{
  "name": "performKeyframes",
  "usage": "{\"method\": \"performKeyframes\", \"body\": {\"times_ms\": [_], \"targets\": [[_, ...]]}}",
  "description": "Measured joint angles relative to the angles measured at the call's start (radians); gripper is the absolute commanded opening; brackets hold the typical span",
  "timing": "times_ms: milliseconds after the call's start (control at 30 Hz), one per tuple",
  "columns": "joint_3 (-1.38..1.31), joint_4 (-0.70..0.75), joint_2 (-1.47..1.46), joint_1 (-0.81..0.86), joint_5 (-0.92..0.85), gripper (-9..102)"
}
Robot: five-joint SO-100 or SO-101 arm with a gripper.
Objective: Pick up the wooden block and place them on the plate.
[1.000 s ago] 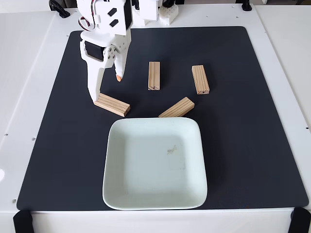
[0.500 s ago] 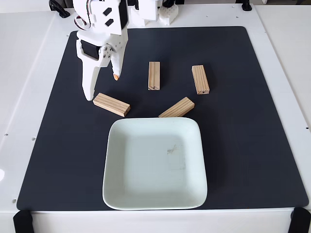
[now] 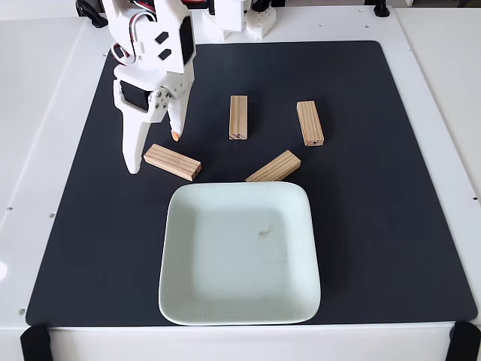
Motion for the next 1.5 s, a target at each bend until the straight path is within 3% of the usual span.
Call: {"method": "performKeyframes", "body": {"times_ms": [1500], "targets": [[-0.123,-0.002,-0.164,-0.035,-0.006,38]]}}
